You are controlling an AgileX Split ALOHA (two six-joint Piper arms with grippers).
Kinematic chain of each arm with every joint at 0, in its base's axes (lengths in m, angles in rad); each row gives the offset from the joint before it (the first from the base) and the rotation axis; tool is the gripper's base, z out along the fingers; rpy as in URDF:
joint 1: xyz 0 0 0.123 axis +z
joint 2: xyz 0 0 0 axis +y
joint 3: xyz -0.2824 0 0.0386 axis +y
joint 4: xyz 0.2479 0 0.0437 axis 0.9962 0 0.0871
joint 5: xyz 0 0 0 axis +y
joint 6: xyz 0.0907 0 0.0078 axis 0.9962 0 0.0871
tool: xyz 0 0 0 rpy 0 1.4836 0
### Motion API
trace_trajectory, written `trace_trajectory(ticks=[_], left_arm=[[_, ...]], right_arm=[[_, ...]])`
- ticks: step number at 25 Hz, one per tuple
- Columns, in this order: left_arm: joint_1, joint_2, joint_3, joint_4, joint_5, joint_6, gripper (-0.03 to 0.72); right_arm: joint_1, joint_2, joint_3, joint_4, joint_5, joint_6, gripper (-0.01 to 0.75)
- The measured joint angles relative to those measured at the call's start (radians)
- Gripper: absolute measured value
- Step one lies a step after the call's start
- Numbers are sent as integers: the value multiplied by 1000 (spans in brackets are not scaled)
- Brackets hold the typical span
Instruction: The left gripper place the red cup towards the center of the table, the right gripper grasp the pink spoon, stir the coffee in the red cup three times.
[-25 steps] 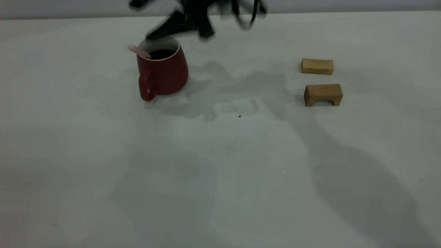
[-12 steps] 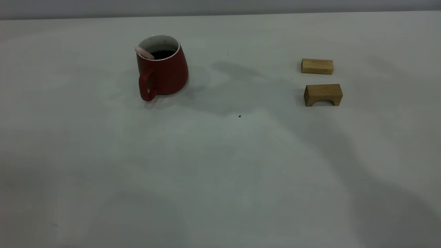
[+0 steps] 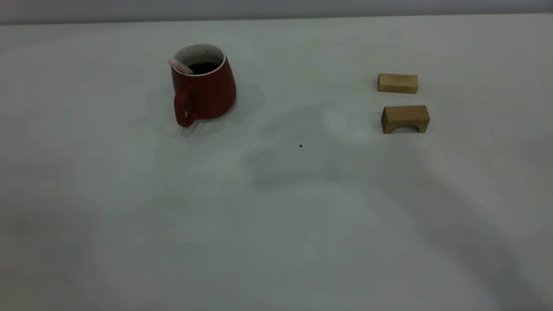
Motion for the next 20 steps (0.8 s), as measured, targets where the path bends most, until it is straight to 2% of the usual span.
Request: trace_trajectory(ticks=[8, 13, 15, 20], left_arm=[[0, 0, 0, 0, 0, 0, 299], [0, 0, 0, 0, 0, 0, 299], [0, 0, 0, 0, 0, 0, 299], [0, 0, 0, 0, 0, 0, 299]], right_arm=[[24, -489, 561, -208, 2, -194, 210], [20, -786, 778, -269, 2, -253, 211], [-17, -907, 854, -261, 2, -253, 215], [-212, -1244, 1073, -291, 2, -255, 222]])
